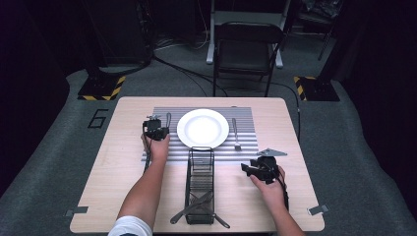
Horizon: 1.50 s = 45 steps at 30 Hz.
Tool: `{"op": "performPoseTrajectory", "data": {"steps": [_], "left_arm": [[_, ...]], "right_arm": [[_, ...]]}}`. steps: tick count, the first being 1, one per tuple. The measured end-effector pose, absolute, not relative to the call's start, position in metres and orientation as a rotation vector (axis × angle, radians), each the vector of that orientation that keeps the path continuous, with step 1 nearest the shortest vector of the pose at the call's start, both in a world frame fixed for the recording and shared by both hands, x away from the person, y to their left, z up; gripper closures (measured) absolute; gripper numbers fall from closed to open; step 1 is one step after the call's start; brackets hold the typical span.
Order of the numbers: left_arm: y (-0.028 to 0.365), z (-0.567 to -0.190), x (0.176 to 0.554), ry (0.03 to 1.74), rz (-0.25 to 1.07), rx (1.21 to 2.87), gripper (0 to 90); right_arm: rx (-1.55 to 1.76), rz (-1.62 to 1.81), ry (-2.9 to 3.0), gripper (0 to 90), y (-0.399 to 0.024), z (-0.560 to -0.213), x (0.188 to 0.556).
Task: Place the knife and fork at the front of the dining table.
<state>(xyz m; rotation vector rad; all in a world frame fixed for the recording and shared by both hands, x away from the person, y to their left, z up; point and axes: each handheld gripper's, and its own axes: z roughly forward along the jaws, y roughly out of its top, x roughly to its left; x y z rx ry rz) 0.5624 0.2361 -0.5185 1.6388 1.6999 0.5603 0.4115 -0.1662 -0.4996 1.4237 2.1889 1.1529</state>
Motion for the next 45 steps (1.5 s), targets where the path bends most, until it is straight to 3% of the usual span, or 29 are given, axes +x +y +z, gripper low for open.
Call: {"op": "performPoseTrajectory", "data": {"steps": [12, 45], "left_arm": [[0.243, -0.509, 0.558, 1.666, 0.574, 1.641, 66.3], [0.274, -0.442, 0.499, 1.436, 0.583, 1.719, 52.6]], "right_arm": [[1.426, 1.159, 2.172, 51.5, -0.168, -0.498, 0.412], [1.462, 1.150, 2.115, 50.3, -0.179, -0.496, 0.410]]}}
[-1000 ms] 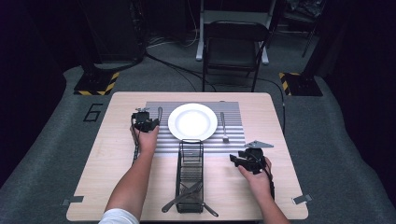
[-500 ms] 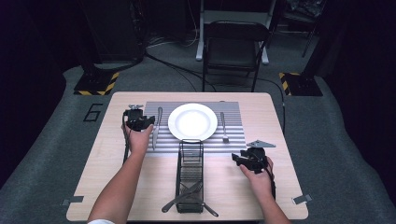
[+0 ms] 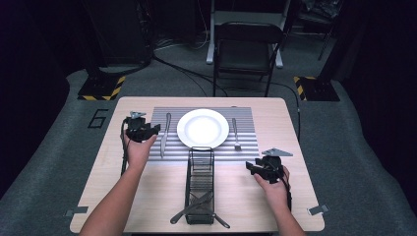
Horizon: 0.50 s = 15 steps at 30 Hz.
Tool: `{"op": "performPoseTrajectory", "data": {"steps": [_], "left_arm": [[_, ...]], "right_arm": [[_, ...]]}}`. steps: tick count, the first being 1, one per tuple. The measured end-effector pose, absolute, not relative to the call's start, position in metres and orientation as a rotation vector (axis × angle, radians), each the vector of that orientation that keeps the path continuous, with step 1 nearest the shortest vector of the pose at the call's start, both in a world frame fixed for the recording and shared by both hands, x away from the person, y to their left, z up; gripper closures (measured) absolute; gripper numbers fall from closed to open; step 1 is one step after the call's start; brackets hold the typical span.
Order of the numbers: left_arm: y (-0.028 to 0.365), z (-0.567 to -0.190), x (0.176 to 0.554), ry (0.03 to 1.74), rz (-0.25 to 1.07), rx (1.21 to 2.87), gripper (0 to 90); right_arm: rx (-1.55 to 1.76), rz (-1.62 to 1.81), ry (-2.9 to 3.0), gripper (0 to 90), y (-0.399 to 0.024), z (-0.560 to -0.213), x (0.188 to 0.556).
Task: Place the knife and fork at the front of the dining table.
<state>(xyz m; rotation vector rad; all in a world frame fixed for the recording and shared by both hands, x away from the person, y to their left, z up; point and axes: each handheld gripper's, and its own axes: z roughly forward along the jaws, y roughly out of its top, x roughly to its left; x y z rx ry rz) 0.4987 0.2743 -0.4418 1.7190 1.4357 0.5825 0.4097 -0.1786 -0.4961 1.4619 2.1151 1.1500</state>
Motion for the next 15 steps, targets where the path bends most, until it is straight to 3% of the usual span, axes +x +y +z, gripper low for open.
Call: {"op": "performPoseTrajectory", "data": {"steps": [15], "left_arm": [[0.282, -0.430, 0.451, 1.290, 0.558, 1.786, 48.1]], "right_arm": [[1.442, 1.148, 2.080, 49.5, -0.184, -0.490, 0.407]]}}
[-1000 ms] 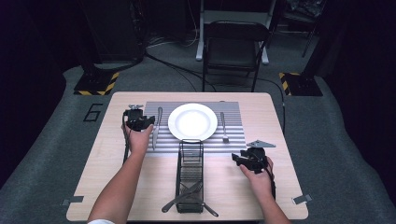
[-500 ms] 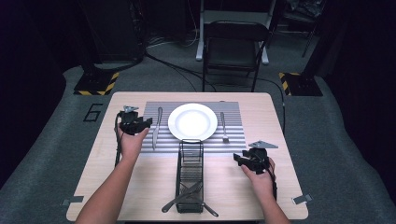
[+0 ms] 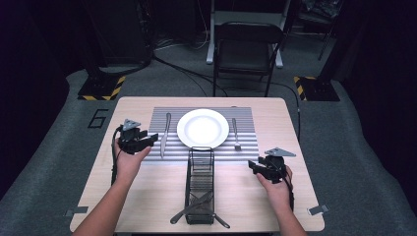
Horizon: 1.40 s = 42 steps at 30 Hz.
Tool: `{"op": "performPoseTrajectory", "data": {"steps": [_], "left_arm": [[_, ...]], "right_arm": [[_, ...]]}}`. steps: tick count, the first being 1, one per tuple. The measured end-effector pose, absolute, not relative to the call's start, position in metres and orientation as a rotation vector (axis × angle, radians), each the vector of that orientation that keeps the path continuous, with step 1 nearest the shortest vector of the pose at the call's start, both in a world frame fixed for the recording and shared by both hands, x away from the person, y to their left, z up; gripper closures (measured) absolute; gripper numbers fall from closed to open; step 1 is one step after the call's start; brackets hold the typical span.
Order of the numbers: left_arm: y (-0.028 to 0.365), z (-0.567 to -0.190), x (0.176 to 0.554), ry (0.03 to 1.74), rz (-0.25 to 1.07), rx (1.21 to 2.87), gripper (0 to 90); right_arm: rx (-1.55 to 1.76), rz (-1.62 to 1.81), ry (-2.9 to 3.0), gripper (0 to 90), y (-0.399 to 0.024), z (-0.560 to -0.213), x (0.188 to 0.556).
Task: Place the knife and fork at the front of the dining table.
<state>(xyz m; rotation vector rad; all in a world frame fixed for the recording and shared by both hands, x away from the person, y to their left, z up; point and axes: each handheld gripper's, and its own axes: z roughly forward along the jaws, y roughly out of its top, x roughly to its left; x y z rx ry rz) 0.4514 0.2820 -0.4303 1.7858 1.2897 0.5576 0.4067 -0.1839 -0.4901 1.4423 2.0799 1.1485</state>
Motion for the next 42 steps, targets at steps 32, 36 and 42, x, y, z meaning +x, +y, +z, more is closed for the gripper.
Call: {"op": "performPoseTrajectory", "data": {"steps": [32, 36, 42], "left_arm": [[0.319, -0.484, 0.380, 1.221, 0.520, 1.891, 43.1], [0.324, -0.492, 0.378, 1.240, 0.520, 1.885, 43.0], [0.333, -0.511, 0.379, 1.279, 0.518, 1.900, 42.9]], "right_arm": [[1.363, 1.082, 2.141, 45.8, -0.178, -0.496, 0.407], [1.357, 1.082, 2.144, 45.7, -0.179, -0.498, 0.408], [1.365, 1.060, 2.163, 44.7, -0.179, -0.502, 0.410]]}}
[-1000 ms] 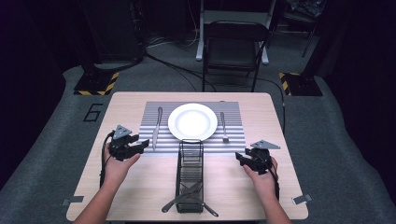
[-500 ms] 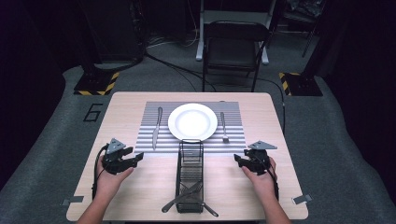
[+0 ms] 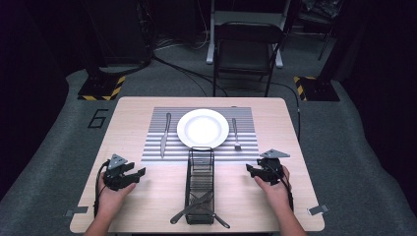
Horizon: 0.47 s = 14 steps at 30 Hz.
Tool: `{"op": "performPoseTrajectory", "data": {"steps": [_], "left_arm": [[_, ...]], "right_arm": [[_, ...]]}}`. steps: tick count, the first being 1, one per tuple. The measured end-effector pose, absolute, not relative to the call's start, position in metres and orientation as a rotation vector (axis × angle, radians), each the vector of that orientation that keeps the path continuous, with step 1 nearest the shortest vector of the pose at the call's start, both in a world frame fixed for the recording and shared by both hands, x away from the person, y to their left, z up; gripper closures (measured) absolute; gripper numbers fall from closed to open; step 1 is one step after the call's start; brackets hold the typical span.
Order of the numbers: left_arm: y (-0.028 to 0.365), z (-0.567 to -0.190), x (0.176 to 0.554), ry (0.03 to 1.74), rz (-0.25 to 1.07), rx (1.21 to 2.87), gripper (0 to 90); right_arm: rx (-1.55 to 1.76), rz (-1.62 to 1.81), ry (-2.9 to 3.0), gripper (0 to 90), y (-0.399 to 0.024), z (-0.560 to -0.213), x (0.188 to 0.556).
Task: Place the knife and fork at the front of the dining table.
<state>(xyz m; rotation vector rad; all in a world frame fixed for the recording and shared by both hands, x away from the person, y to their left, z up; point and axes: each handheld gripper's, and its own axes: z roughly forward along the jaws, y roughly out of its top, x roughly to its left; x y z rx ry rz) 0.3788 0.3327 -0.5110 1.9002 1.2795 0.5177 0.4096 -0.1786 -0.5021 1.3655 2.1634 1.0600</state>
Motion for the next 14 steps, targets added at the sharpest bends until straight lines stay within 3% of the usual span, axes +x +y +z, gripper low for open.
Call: {"op": "performPoseTrajectory", "data": {"steps": [14], "left_arm": [[0.348, -0.519, 0.381, 1.343, 0.574, 1.860, 39.0]], "right_arm": [[1.332, 1.014, 2.144, 38.3, -0.180, -0.507, 0.409]]}}
